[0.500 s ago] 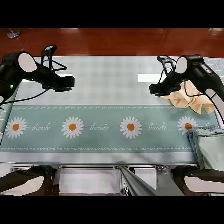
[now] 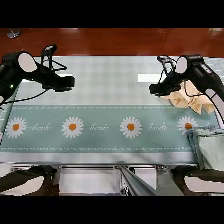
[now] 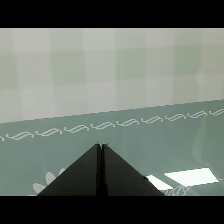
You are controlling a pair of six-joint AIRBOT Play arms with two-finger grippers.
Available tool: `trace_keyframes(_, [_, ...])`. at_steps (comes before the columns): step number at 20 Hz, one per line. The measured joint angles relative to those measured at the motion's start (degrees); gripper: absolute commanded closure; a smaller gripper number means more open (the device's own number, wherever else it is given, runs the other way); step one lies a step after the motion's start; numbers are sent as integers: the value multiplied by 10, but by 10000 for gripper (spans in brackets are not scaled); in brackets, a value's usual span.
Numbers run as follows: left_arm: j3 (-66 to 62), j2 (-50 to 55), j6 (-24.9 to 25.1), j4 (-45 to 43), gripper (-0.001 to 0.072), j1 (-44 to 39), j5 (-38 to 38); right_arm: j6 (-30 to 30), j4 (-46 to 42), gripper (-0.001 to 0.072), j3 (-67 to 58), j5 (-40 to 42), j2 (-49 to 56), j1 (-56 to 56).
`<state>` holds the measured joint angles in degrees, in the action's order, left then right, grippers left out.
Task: Fold the shirts.
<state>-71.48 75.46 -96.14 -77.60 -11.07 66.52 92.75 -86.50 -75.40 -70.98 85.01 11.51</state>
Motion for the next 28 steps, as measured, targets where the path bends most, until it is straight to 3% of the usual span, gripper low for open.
trace_keyframes(7, [0, 0, 0, 0, 683, 0, -7, 0, -4, 683, 0, 14, 0, 0])
trace_keyframes(8, [0, 0, 0, 0, 682, 0, -19, 0, -12, 545, 0, 30, 0, 0])
trace_keyframes(9, [0, 0, 0, 0, 617, 0, -36, 0, -25, 135, 0, 45, 0, 0])
trace_keyframes(10, [0, 1, 0, 0, 328, 0, -57, 4, -45, 77, 0, 65, 0, 0])
trace_keyframes(11, [0, 2, 0, -3, 20, 0, -85, 18, -72, 77, 0, 84, 0, 0])
trace_keyframes(16, [0, 11, 16, -67, 6, 7, -224, 176, -275, 81, -6, 141, 1, -50])
trace_keyframes(18, [0, 16, 19, -83, 6, 13, -248, 208, -269, 81, -6, 135, 9, -99])
trace_keyframes(20, [0, 25, 21, -91, 6, 17, -247, 191, -218, 90, -4, 115, 29, -145])
trace_keyframes(21, [0, 33, 22, -90, 6, 18, -240, 179, -188, 131, -4, 104, 43, -164])
trace_keyframes(22, [0, 42, 23, -86, 6, 18, -224, 170, -171, 311, -3, 94, 56, -179])
trace_keyframes(23, [0, 51, 23, -79, 6, 19, -210, 163, -151, 660, -3, 80, 68, -193])
trace_keyframes(28, [-4, 68, 46, -66, 6, 42, -104, 55, -8, 687, -46, 9, 73, -229])
